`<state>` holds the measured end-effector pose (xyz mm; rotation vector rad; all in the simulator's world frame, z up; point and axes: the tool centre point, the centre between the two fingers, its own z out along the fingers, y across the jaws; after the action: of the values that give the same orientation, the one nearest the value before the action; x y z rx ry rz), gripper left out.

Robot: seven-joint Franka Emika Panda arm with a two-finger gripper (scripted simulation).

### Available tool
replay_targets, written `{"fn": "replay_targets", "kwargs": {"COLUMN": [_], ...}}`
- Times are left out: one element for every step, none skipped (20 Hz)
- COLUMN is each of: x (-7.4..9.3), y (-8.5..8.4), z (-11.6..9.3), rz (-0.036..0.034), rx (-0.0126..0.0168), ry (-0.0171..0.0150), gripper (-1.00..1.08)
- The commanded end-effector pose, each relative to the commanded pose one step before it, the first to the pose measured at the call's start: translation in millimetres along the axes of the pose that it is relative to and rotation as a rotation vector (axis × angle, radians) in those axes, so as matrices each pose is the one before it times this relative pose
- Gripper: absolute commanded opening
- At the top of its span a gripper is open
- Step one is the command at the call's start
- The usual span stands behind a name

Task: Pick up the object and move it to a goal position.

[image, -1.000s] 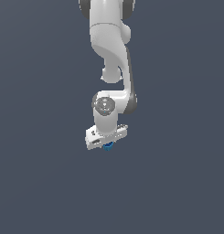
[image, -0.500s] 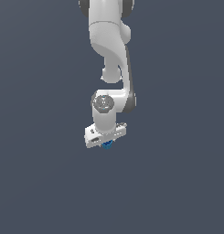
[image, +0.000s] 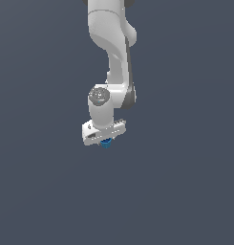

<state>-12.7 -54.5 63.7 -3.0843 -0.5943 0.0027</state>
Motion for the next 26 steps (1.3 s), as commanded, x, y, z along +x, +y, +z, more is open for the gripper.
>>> {"fn": "replay_targets", "kwargs": {"x": [-17.92, -8.39, -8.77, -9.03, -9.22, -9.06, -8.84, -8.60, -8.35, -8.06, -7.77, -7.37, -7.03, -6.68, -6.29, -5.86, -5.34, -4.85, -4.33, -3.79, -3.26, -2.72, -2.18, -1.64, -1.10, -0.56], "y": [6.36, 2.66, 2.80, 2.90, 2.98, 2.94, 2.90, 2.85, 2.80, 2.72, 2.70, 2.52, 2.45, 2.39, 2.31, 2.19, 2.00, 1.84, 1.66, 1.48, 1.31, 1.15, 1.00, 0.86, 0.72, 0.58], "z": [-9.16, -3.92, -4.11, -4.25, -4.35, -4.29, -4.20, -4.12, -4.02, -3.90, -3.74, -3.60, -3.46, -3.32, -3.17, -2.98, -2.74, -2.49, -2.23, -1.97, -1.71, -1.46, -1.20, -0.95, -0.70, -0.44], "rz": [0.00118, 0.00000, 0.00000, 0.00000, 0.00000, 0.00000, 0.00000, 0.00000, 0.00000, 0.00000, 0.00002, 0.00000, 0.00000, 0.00000, 0.00000, 0.00000, -0.00018, 0.00000, 0.00000, 0.00000, 0.00000, 0.00000, 0.00000, 0.00000, 0.00000, 0.00000], "rx": [-0.00131, 0.00000, 0.00000, 0.00000, 0.00000, 0.00000, 0.00000, 0.00000, 0.00000, 0.00000, 0.00058, 0.00000, 0.00000, 0.00000, 0.00000, 0.00000, 0.00035, 0.00000, 0.00000, 0.00000, 0.00000, 0.00000, 0.00000, 0.00000, 0.00000, 0.00000], "ry": [0.00144, 0.00000, 0.00000, 0.00000, 0.00000, 0.00000, 0.00000, 0.00000, 0.00000, 0.00000, 0.00037, 0.00000, 0.00000, 0.00000, 0.00000, 0.00000, 0.00029, 0.00000, 0.00000, 0.00000, 0.00000, 0.00000, 0.00000, 0.00000, 0.00000, 0.00000], "gripper": [-1.00, -1.00, -1.00, -1.00, -1.00, -1.00, -1.00, -1.00, -1.00, -1.00, -1.00, -1.00, -1.00, -1.00, -1.00, -1.00, -1.00, -1.00, -1.00, -1.00, -1.00, -1.00, -1.00, -1.00, -1.00, -1.00]}}
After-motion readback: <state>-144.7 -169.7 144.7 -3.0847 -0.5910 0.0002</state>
